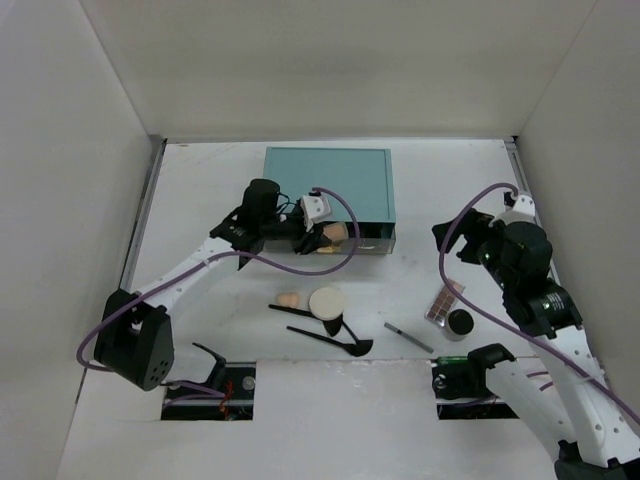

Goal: Organize the makeup

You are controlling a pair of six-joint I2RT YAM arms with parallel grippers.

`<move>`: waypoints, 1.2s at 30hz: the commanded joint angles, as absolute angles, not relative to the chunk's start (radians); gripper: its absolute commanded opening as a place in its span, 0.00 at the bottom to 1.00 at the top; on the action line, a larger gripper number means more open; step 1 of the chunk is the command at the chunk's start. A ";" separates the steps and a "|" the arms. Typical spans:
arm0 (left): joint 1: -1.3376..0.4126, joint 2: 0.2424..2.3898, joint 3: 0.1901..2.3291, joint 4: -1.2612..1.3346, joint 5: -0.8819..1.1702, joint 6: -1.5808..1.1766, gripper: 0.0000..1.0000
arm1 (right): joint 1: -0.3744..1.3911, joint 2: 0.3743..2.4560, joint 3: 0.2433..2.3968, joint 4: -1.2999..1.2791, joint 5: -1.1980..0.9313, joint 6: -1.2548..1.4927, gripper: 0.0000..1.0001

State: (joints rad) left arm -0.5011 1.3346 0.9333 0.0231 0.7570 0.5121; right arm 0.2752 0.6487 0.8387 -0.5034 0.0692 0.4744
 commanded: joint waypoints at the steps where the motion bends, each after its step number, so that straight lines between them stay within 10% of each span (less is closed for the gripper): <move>1: -0.487 1.348 1.000 0.037 0.821 0.569 0.00 | 0.265 0.629 0.830 -0.454 0.049 0.488 0.92; 36: -0.657 1.393 1.009 -0.225 0.468 0.893 0.00 | 0.251 0.623 0.824 -0.453 0.040 0.489 0.92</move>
State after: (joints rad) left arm -0.6506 1.4029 1.0092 -0.0437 0.4438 0.8845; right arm 0.2596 0.6289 0.8207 -0.5022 0.0509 0.4793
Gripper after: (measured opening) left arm 0.345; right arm 0.920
